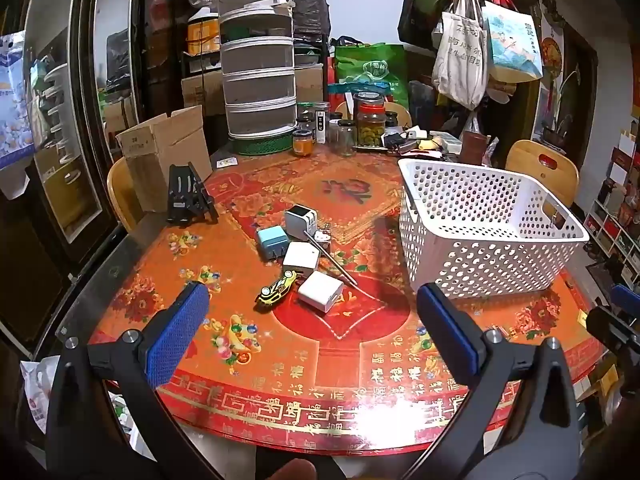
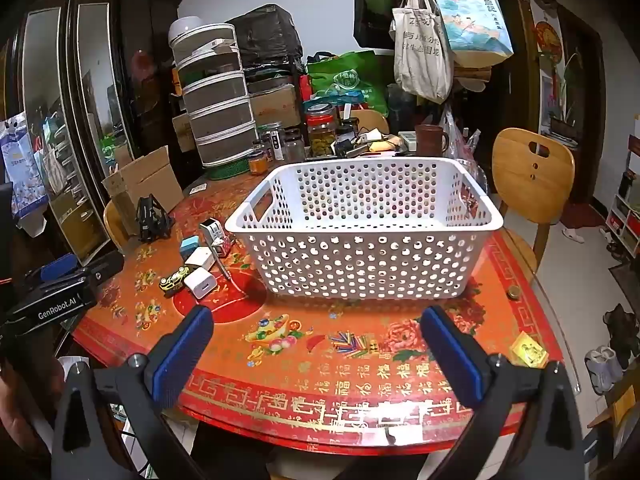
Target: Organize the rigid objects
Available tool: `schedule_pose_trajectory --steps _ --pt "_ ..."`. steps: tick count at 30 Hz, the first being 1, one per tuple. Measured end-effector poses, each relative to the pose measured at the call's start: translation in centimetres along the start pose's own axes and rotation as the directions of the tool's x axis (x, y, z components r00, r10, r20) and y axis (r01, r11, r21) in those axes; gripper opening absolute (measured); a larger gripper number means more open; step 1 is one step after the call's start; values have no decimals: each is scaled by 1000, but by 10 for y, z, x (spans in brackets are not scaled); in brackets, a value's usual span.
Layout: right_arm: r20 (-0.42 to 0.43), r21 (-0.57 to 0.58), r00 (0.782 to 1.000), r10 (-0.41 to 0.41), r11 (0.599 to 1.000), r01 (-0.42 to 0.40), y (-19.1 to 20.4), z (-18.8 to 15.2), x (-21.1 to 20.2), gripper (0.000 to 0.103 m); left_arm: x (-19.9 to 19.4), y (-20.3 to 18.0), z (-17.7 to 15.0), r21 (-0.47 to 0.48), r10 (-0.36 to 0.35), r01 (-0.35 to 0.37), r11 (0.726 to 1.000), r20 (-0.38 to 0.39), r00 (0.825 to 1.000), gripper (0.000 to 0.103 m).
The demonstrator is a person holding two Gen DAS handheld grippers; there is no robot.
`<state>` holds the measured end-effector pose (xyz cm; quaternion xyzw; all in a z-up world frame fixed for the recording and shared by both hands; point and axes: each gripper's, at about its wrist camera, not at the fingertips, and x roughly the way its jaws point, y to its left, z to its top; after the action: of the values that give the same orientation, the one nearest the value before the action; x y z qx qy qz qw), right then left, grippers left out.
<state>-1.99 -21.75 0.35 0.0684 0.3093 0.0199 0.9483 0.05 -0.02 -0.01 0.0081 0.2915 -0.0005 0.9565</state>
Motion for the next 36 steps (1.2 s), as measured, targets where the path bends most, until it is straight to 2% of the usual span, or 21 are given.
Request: schedule_pose_trajectory --steps 36 --pt "0 1 1000 0 1000 0 -1 0 -1 103 -1 2 -2 -11 -9 9 1000 -2 1000 102"
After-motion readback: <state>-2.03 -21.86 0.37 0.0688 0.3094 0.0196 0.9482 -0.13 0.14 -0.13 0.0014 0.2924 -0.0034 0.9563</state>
